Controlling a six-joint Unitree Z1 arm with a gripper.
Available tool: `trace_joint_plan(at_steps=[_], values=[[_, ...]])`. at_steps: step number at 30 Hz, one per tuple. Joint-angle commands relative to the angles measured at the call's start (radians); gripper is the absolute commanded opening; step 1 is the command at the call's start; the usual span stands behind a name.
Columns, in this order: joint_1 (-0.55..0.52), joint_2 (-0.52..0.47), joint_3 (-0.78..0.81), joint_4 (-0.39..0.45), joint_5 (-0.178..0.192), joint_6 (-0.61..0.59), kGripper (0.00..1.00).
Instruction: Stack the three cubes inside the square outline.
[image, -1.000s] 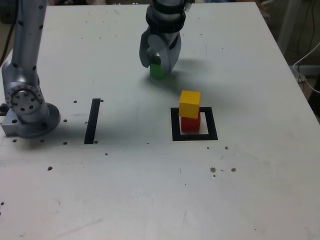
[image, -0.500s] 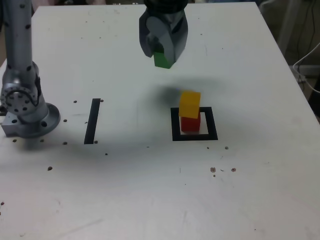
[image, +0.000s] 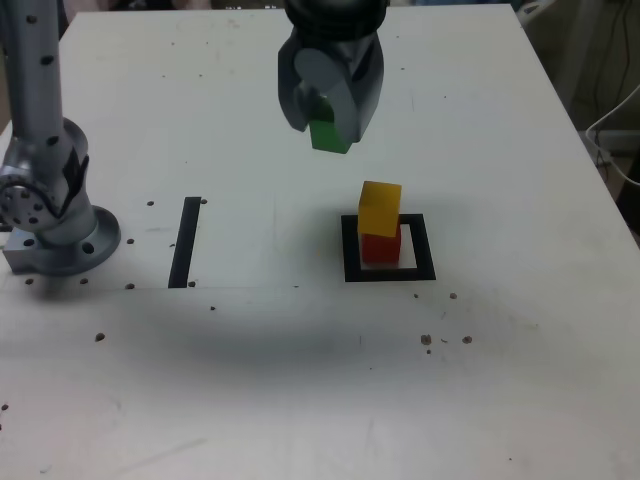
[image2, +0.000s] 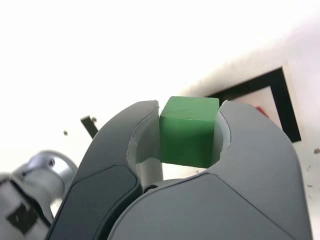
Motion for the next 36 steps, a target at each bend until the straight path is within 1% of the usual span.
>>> trace_joint_plan(at_steps=[1,4,8,12,16,21,27,31,36], values=[[-0.03,0.003,-0.024,0.031,-0.003,-0.054,0.16],[-0.07,0.01,-0.052,0.064,-0.012,-0.129,0.16],[-0.103,0.036,-0.102,0.098,-0.036,-0.208,0.16],[-0.124,0.071,-0.149,0.123,-0.048,-0.246,0.16],[-0.141,0.112,-0.183,0.13,-0.051,-0.255,0.16],[-0.174,0.161,-0.229,0.147,-0.039,-0.279,0.16],[-0.201,0.168,-0.237,0.171,-0.009,-0.342,0.16],[-0.212,0.171,-0.238,0.17,-0.007,-0.356,0.16],[-0.218,0.188,-0.24,0.168,-0.005,-0.363,0.19]])
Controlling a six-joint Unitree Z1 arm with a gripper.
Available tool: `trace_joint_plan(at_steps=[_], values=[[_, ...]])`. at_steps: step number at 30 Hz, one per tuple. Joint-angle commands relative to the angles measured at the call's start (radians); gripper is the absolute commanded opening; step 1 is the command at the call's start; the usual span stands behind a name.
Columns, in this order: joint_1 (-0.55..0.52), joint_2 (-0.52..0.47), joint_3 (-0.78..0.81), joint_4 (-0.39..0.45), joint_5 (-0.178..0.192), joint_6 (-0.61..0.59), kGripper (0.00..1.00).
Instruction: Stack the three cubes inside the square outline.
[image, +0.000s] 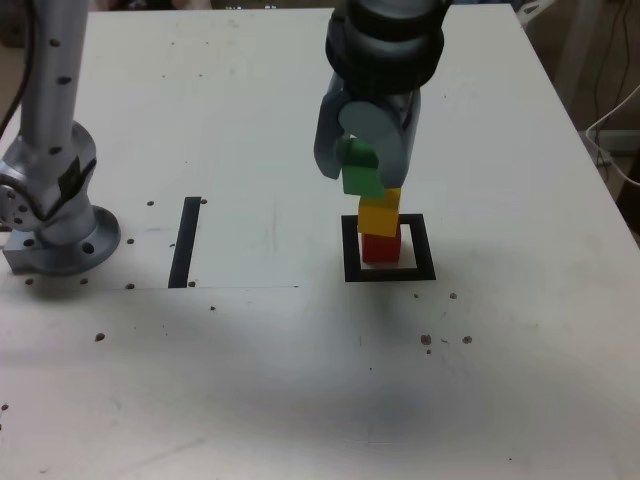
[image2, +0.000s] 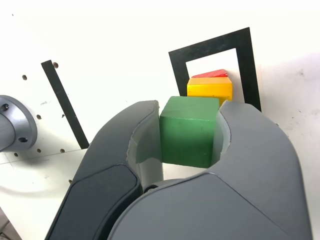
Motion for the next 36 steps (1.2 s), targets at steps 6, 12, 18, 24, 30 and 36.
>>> trace_joint_plan(at_steps=[6,12,18,24,30,36], values=[[0.002,0.019,-0.005,0.014,0.006,-0.001,0.2],[0.003,0.018,-0.006,0.009,0.01,0.0,0.2],[0.003,0.018,-0.008,0.005,0.016,0.0,0.22],[0.003,0.02,-0.009,-0.001,0.016,-0.002,0.24],[0.002,0.028,-0.009,-0.01,0.017,-0.002,0.28],[0.003,0.033,-0.012,-0.014,0.022,-0.003,0.39]])
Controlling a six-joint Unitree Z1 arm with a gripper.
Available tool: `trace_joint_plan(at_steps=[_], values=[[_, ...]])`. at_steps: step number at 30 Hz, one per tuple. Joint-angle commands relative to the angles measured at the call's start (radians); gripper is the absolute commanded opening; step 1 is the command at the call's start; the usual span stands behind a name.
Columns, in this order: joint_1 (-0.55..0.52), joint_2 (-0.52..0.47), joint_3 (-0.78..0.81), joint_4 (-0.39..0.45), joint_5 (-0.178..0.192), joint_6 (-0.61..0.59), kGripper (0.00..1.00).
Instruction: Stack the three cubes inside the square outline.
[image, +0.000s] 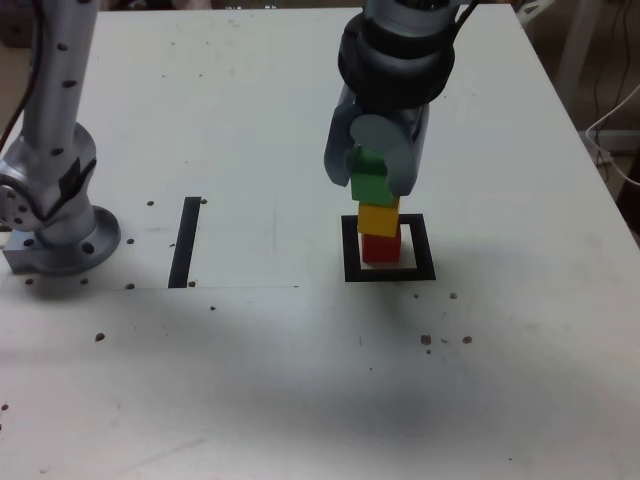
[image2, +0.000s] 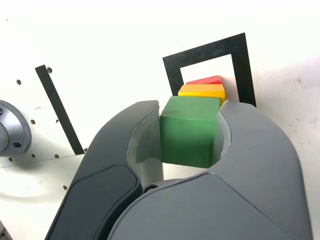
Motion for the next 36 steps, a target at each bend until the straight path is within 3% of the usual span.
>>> trace_joint_plan(at_steps=[1,6,13,21,36], values=[[0.002,0.004,-0.005,0.005,0.005,-0.002,0.42],[0.003,0.004,-0.006,0.005,0.009,-0.002,0.58],[0.003,0.002,-0.005,0.005,0.015,0.001,0.7],[0.003,-0.005,-0.001,0.011,0.033,0.001,0.96],[0.004,-0.016,0.016,0.005,0.046,0.0,0.99]])
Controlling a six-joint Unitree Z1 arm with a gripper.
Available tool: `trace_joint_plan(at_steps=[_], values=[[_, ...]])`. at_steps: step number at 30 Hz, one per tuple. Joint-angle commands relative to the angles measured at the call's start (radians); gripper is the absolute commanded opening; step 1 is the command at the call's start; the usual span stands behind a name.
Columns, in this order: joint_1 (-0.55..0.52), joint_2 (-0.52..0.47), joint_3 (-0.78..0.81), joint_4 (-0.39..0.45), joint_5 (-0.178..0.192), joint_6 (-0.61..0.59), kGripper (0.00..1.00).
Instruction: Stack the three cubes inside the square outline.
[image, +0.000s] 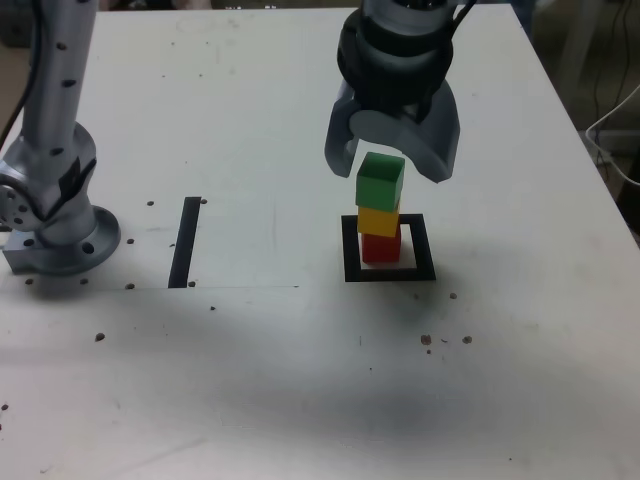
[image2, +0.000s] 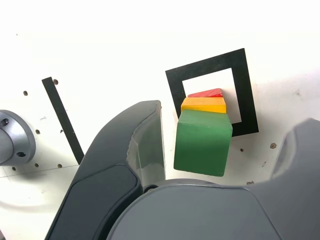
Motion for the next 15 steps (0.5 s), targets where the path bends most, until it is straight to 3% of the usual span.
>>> trace_joint_plan(at_steps=[1,11,15], values=[[0.002,-0.012,0.005,0.005,0.002,-0.001,0.99],[0.005,-0.091,0.071,0.0,-0.019,-0.007,0.99],[0.017,-0.13,0.106,-0.001,-0.046,-0.004,0.99]])
